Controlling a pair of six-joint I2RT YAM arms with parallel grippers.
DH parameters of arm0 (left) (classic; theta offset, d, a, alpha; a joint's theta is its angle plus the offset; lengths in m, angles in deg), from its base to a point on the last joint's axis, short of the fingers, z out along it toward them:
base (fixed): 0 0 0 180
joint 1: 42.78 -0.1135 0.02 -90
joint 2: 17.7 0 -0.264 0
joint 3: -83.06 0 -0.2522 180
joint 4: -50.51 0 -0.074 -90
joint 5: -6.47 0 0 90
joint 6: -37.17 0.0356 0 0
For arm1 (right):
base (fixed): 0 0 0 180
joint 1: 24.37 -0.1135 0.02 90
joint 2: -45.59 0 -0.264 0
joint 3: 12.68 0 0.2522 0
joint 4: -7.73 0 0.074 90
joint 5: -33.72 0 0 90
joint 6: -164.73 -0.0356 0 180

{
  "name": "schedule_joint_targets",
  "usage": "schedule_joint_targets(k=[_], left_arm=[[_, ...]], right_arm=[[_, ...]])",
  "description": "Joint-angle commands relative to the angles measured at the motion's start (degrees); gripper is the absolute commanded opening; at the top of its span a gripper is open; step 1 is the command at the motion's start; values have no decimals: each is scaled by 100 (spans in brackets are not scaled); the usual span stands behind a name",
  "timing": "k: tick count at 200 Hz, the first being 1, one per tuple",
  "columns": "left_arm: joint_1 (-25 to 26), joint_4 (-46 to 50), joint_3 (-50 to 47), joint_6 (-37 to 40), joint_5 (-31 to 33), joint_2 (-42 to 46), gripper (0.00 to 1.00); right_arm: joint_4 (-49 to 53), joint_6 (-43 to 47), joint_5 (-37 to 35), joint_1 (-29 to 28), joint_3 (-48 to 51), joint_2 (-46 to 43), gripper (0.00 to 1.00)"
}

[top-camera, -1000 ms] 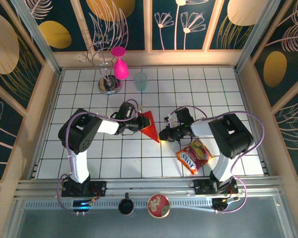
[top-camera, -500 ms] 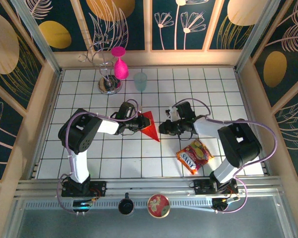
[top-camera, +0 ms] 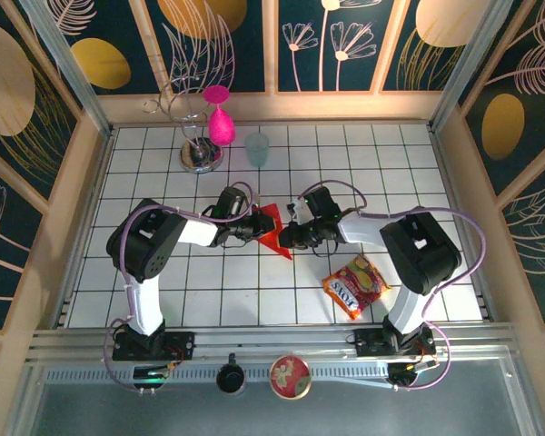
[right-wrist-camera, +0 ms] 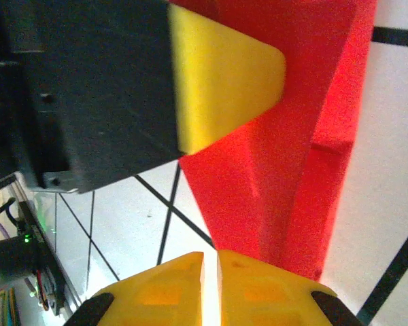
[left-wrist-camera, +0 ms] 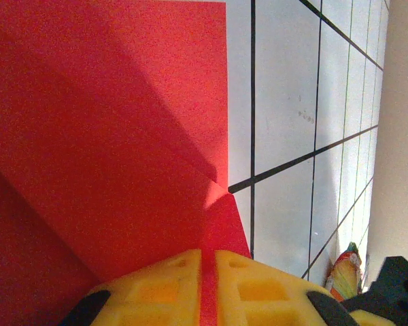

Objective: Fold a paper plane with a square sheet of paper (pick it up from the middle)
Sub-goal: Fourth fold the wing at the center of the table.

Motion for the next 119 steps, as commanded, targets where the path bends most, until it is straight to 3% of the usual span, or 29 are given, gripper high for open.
schedule_joint_targets(k=[1,119], left_arm=[[-49,209,16,116,-21,-123,14],[-49,551,178,125,122,-180,13]], right_arm=[[-9,-91,-118,-50,-21,77,14],[-16,-67,-132,-48,126,293,13]])
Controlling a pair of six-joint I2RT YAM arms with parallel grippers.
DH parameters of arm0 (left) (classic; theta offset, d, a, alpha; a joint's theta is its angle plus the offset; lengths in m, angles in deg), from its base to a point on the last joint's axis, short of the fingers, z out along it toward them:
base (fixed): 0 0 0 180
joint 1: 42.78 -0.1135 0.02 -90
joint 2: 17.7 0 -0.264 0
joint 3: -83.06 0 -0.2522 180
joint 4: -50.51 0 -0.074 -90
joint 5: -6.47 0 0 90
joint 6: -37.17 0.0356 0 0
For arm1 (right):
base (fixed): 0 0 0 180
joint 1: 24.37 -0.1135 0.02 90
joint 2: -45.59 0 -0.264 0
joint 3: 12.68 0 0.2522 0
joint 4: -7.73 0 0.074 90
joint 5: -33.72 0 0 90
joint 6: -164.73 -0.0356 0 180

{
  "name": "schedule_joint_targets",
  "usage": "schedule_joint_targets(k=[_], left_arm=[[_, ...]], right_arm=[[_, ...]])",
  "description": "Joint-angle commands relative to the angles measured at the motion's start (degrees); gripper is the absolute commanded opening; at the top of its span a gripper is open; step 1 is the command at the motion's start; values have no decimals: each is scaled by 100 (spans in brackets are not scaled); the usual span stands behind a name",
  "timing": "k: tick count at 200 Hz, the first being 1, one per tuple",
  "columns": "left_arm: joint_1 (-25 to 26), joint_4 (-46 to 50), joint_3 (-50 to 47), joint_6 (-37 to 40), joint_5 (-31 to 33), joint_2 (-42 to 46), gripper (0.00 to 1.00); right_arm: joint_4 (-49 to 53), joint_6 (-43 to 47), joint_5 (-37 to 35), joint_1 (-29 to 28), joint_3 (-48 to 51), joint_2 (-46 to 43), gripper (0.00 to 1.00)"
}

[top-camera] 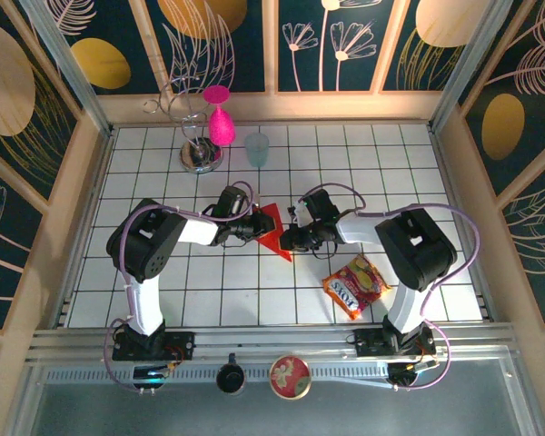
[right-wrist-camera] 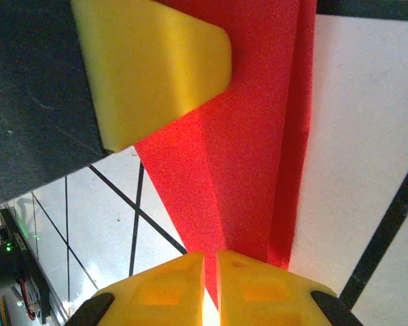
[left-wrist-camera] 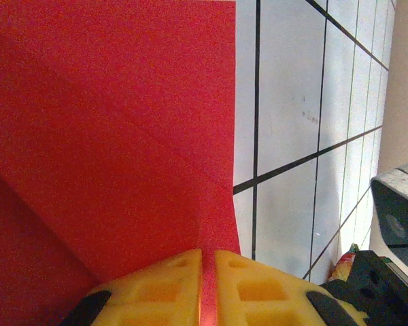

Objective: Fold a paper plane with a square sheet of paper (pick it up from the middle)
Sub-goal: Fourth fold the wing at the center of the table.

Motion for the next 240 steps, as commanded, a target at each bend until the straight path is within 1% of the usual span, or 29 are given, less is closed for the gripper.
schedule_joint_targets(k=[1,29,80,123,132,162,181,201,240], left_arm=[[-51,355,87,125,96,-176,13],[-45,603,172,142,187,-214,13],[-44,1409,441,243,561,-267,13],[-46,1899,538,274,813,-381,12],[-49,2019,716,283,894,-413,12],[-46,2479,875,352,1190,-511,11],[-44,2557,895,362,1226,-551,11],[-49,2583,912,338,1262,-577,12],[-47,2599,930,318,1263,-610,12]], right_arm=[[-8,-5,2,-49,89,110,13],[1,-1,-14,-50,109,141,13],[81,14,-81,-51,127,266,13],[194,42,-182,-66,141,331,13],[220,49,-182,-67,148,284,13],[273,96,-15,-72,191,-96,13],[387,155,102,-84,215,-352,13],[546,218,87,-100,252,-439,13],[540,226,-52,-111,360,-271,13]])
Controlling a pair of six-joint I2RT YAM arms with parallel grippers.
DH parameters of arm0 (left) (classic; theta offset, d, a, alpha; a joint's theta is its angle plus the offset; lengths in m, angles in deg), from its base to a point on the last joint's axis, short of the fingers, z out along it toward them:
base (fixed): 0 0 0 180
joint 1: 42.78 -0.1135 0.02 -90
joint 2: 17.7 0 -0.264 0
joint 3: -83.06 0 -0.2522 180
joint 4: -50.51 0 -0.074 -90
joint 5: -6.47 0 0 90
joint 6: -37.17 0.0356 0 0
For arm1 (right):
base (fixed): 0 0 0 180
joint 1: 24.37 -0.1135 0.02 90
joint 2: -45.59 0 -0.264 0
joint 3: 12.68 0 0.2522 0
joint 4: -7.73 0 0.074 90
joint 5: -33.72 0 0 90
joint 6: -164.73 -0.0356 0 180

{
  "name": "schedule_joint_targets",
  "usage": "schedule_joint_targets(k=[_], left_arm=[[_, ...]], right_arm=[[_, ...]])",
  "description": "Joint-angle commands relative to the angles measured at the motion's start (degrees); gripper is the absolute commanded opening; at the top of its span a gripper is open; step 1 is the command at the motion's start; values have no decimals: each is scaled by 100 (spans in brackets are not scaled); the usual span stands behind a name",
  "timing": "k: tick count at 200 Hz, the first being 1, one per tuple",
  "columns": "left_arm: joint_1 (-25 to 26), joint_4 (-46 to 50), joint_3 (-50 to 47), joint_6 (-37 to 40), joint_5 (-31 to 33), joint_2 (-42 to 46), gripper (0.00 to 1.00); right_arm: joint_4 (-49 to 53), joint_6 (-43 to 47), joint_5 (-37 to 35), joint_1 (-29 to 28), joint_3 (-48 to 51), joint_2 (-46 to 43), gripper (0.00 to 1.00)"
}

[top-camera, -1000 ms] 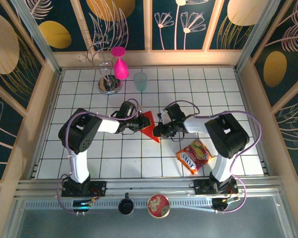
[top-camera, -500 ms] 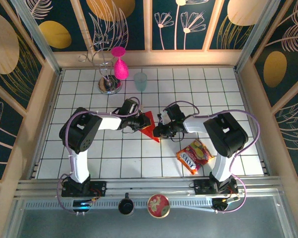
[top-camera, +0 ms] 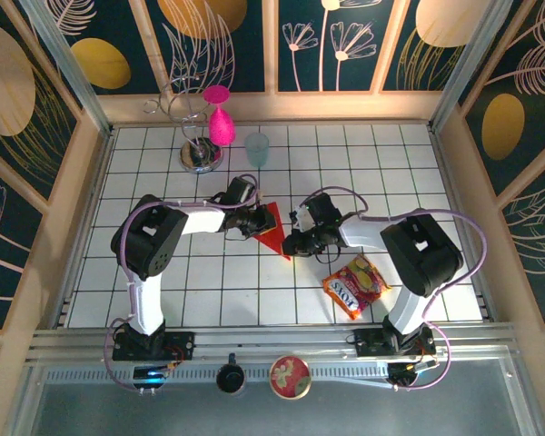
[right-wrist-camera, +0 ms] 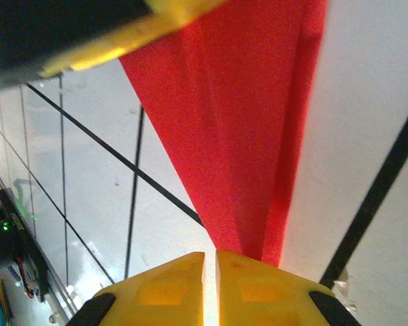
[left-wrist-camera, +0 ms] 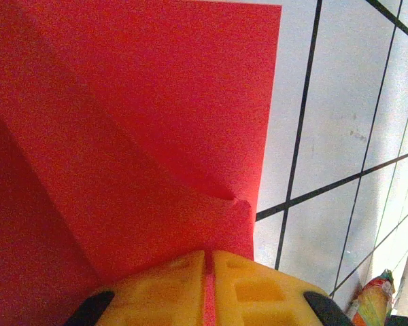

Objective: Fold a paper plane with a square sheet of paper (pick it up from the middle)
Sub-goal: Fourth fold the wing at the center of the table.

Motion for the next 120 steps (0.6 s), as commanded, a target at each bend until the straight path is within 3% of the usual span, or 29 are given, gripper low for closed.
schedule_joint_targets(k=[1,61,120], left_arm=[[-96,674,-123,163,806,-402,12],[-97,737,-110,172,815,-426,12],[-97,804,-81,207,807,-436,12]], right_arm=[[235,94,-95,-59,111,42,13],[234,48,-339,-59,176,261,13],[-81,-50,-21,-58,-117,-337,13]])
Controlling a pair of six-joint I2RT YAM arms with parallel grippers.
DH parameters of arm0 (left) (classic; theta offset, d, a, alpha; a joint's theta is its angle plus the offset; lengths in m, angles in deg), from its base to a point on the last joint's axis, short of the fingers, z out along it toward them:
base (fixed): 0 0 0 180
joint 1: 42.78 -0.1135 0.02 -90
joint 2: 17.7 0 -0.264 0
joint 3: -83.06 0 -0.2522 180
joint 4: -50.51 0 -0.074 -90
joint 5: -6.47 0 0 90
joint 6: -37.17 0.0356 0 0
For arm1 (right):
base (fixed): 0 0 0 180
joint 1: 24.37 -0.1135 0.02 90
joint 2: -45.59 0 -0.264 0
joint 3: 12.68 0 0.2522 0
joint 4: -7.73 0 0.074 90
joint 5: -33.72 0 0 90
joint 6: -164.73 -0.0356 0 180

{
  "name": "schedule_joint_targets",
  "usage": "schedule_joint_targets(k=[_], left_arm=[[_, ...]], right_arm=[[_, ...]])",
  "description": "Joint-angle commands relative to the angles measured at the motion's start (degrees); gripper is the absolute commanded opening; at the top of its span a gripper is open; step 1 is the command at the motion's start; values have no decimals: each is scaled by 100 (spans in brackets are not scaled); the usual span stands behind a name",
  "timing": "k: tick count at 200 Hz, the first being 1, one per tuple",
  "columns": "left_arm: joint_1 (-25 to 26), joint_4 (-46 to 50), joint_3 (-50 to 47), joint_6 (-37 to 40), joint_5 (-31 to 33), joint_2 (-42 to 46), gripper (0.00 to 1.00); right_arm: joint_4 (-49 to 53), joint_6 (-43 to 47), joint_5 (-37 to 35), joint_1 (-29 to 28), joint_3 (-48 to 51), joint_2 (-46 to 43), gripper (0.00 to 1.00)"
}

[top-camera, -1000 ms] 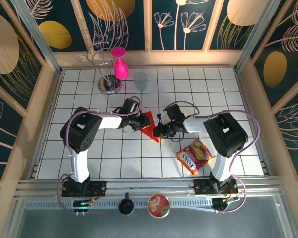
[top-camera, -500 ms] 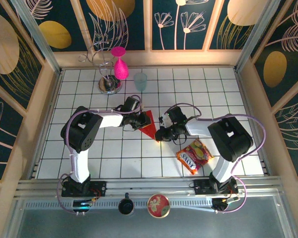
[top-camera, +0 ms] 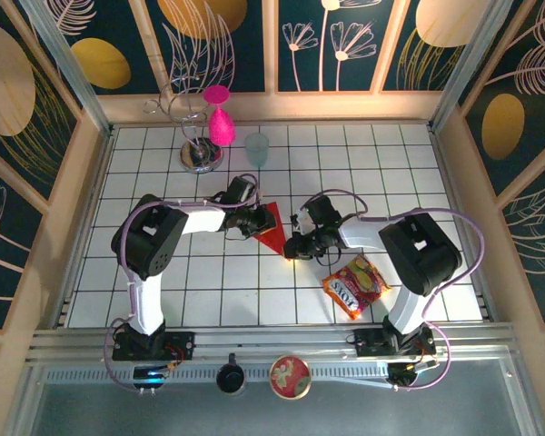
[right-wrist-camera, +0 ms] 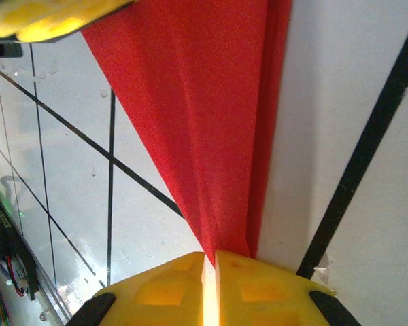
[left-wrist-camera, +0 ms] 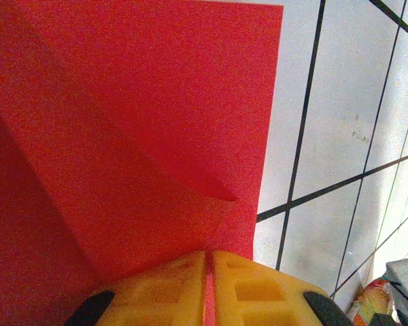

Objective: Fold a paper plane with a square sheet of paper (pick it up from the middle)
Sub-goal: Fourth fold the wing at the center of the table.

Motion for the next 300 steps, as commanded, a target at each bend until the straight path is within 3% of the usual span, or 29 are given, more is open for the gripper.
schedule_joint_targets(k=[1,74,144,208,276,300], left_arm=[[-95,715,-135,207,793,-425,12],[-91,768,-125,210,764,-447,12],[-93,991,-30,198,988,-544,12],[-98,1141,-52,145,1302,-626,10],[-95,1076,-47,185,1225,-566,9],[-90,973,-62,182,1098,-492,9]], right_arm=[[-131,-48,25,-45,-181,-359,13],[-215,-55,-404,-63,-892,552,7],[134,169,-435,-115,-598,740,4],[631,335,-462,-175,3,89,3],[945,423,-530,-192,434,-699,4],[596,362,-496,-116,333,-1253,4]])
